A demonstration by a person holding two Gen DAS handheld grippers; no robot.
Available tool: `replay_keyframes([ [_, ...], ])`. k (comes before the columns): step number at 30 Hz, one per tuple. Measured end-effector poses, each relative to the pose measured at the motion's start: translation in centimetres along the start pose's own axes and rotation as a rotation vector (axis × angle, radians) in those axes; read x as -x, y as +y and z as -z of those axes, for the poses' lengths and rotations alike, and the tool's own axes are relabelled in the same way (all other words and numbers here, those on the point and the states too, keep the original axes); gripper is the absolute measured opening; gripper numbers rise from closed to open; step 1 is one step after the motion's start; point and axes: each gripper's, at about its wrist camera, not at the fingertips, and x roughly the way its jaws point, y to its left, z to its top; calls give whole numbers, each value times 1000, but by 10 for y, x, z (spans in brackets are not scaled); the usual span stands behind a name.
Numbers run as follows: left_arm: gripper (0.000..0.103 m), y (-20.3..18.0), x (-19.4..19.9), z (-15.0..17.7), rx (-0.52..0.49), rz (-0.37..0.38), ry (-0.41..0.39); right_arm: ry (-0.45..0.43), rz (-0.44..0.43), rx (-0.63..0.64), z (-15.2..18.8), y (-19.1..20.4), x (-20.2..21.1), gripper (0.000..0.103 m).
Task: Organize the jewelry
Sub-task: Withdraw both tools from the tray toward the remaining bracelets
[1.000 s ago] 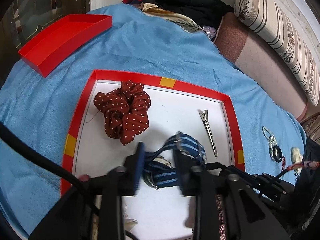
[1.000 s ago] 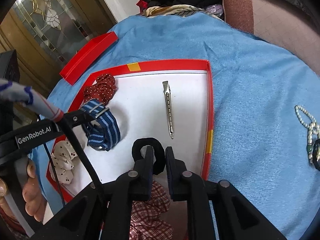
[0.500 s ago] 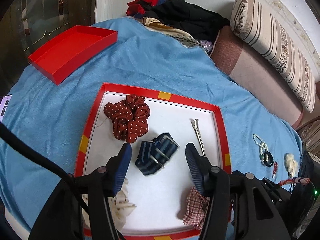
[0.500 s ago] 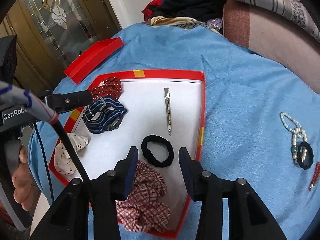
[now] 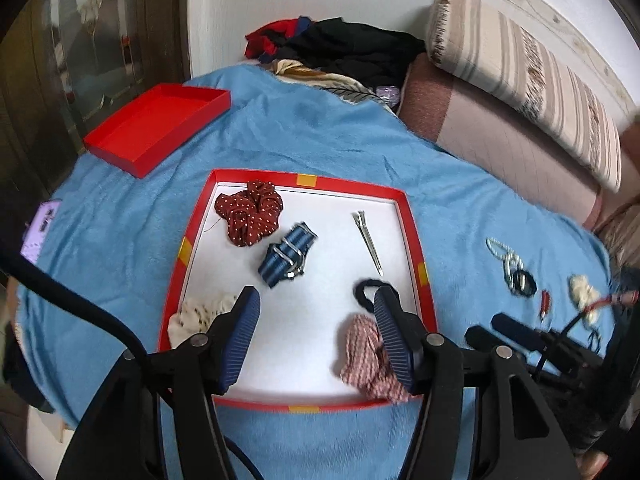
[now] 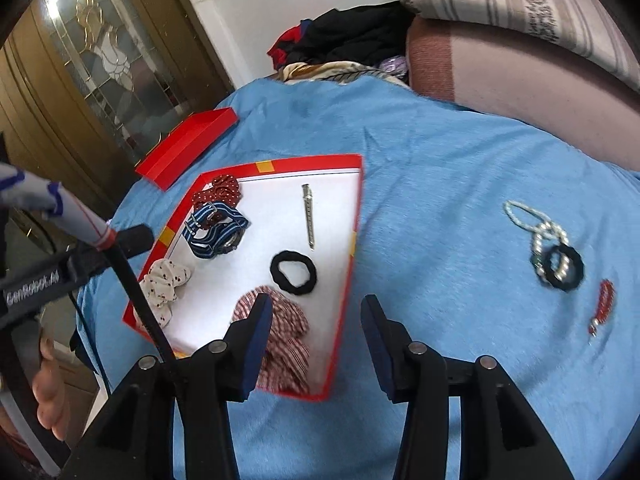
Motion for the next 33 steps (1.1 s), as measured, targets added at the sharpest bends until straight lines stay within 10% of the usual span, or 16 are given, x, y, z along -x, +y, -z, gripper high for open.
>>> replay_keyframes([
  [33,62,-145,27,67,-326,-37,-26,-41,172,-318,84,-168,83,51],
])
